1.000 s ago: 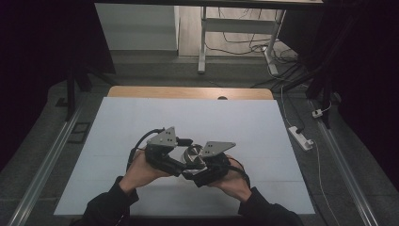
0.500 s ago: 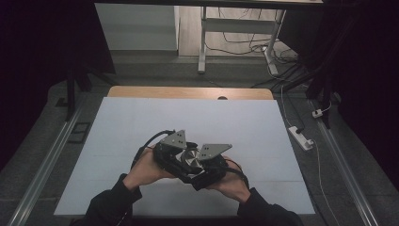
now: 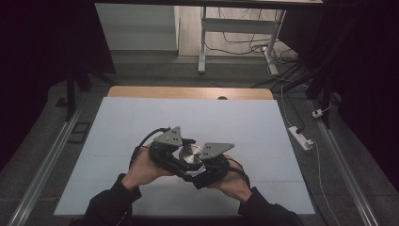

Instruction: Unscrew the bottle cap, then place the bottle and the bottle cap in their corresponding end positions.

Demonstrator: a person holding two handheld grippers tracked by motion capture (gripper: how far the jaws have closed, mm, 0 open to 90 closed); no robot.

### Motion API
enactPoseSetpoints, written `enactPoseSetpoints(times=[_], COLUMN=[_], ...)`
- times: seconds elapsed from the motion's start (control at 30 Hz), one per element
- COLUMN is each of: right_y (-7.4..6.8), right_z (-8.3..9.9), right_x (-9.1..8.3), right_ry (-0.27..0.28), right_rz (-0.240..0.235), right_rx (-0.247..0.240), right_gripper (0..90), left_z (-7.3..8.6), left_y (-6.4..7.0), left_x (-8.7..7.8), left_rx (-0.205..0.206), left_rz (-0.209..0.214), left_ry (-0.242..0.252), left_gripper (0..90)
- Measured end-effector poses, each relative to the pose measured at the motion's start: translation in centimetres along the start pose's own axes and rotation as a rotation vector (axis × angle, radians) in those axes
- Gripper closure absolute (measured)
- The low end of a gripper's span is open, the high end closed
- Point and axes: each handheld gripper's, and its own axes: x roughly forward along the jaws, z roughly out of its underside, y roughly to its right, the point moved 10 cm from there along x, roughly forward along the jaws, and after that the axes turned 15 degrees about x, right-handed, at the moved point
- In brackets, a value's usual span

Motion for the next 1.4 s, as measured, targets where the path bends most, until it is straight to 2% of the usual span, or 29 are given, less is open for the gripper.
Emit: enactPoseSetpoints(times=[0.13, 0.27, 0.4, 0.7, 1.03, 1.4], right_y=[0.1, 0.1, 0.5, 2.0, 4.0, 5.2], right_z=[0.1, 0.0, -0.1, -0.3, -0.8, -1.2], right_x=[0.0, -0.1, -0.3, -0.9, -2.0, -2.6], right_ry=[0.001, 0.005, 0.013, 0.028, 0.059, 0.085], right_rz=[0.004, 0.002, 0.009, 0.048, 0.095, 0.122], right_rx=[0.003, -0.002, 0.005, 0.027, 0.06, 0.076], right_gripper=[14.5, 14.5, 14.5, 14.5, 14.4, 14.5], left_z=[-0.1, 0.1, 0.1, -0.5, -0.1, 0.5], left_y=[-0.2, -0.8, -1.0, -0.2, 0.4, 1.1], left_x=[-0.3, -1.1, -2.1, -3.5, -3.1, -2.9], left_rx=[-0.012, -0.023, -0.041, -0.01, 0.006, 0.012], left_rz=[-0.015, -0.05, -0.058, -0.067, -0.063, -0.065], left_ry=[0.012, 0.018, 0.041, 0.066, 0.076, 0.099], left_gripper=[20.1, 20.2, 20.2, 20.2, 20.1, 20.1])
